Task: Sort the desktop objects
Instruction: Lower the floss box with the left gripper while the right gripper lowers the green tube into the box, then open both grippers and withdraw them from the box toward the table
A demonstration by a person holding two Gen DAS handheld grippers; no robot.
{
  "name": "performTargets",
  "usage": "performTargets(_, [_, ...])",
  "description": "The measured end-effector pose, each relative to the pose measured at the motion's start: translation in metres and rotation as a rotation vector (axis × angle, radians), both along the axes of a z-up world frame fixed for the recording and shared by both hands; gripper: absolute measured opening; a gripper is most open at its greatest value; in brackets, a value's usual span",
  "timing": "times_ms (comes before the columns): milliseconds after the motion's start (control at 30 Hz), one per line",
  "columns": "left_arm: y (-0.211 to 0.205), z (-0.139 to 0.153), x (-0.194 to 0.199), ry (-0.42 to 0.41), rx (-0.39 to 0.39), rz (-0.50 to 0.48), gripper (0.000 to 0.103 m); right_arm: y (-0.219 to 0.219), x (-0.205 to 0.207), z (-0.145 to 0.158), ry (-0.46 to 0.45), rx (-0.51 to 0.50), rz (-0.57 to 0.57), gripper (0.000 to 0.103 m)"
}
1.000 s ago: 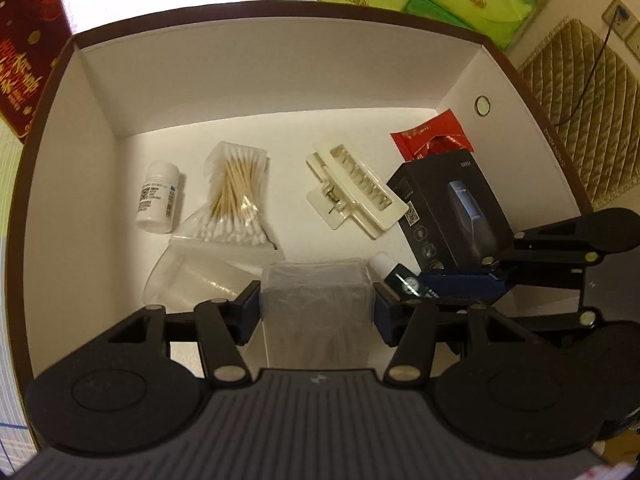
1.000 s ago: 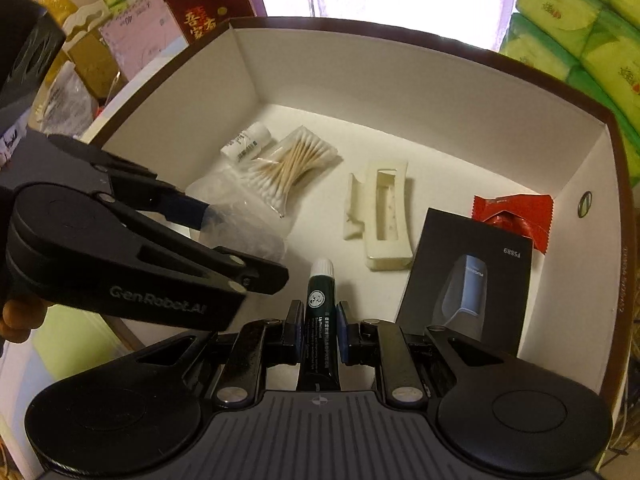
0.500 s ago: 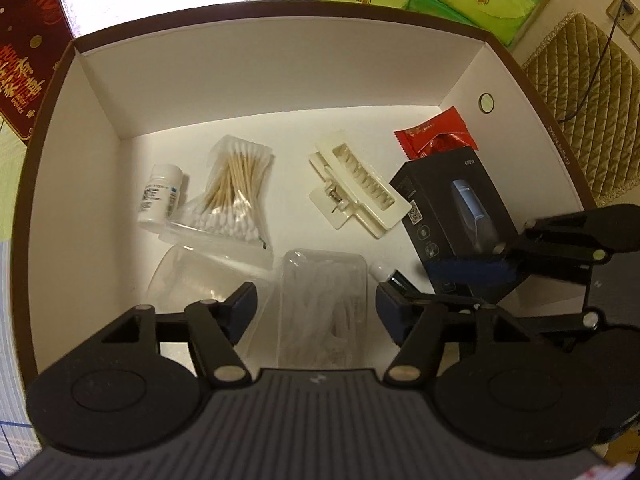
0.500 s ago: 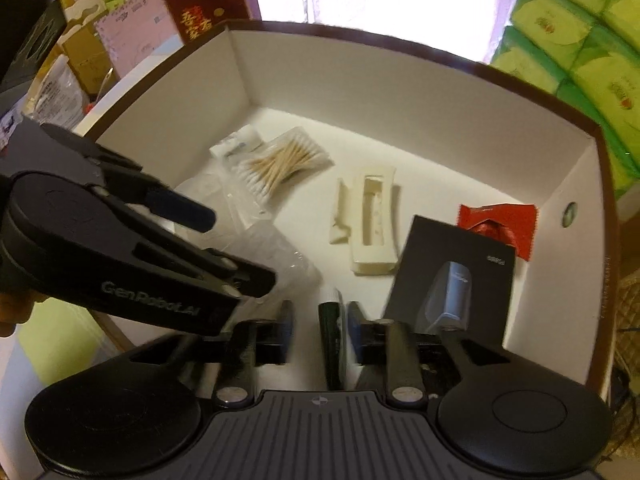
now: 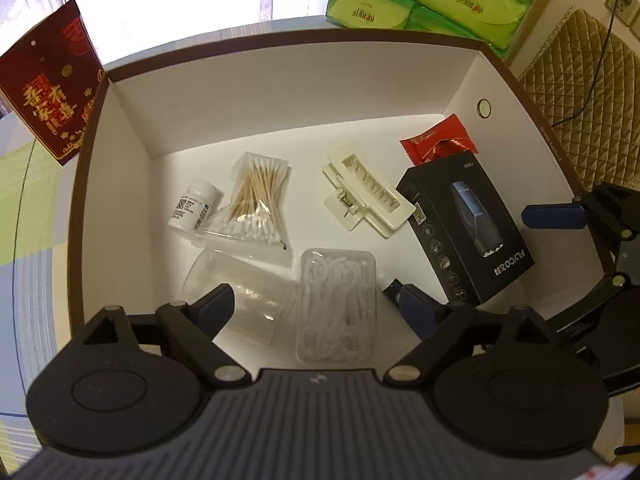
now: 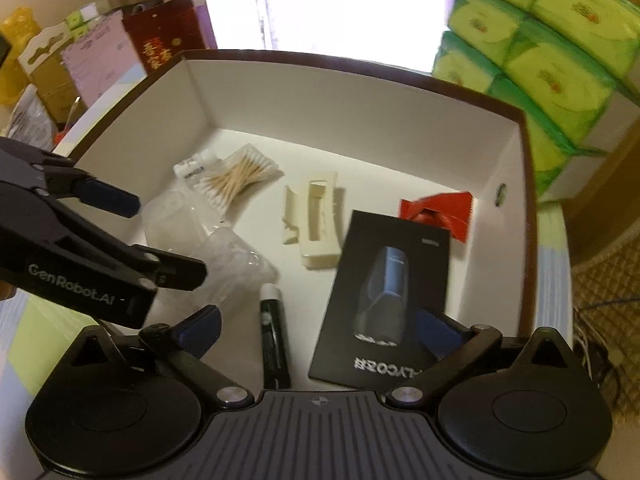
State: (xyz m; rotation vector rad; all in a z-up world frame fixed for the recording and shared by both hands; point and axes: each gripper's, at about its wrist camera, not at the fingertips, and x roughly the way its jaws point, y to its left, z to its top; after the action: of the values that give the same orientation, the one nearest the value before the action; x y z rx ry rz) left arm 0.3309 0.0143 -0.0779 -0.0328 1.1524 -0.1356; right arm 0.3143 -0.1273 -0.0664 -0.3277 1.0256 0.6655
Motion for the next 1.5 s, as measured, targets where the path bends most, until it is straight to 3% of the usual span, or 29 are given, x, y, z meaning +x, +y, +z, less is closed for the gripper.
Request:
performTargets(433, [0.002,0.029,-0.024,-0.077,0.064,0.045,0.088,-0.022,-0.017,0.019,-0.039,0.064,-0.088,0.101])
performTargets(1000, [0.006,0.059,-0.081,-0.193,0.133,0.061,0.088,-0.036,-0.054,0.051,-0.086,0.152,-0.116,0.101])
performTargets(1500, [0.006,0.079,-0.131,-0.257,0.099,0.087,0.088,-0.048,-0.090,0.073,-0.124,0.211,-0.130,0.101])
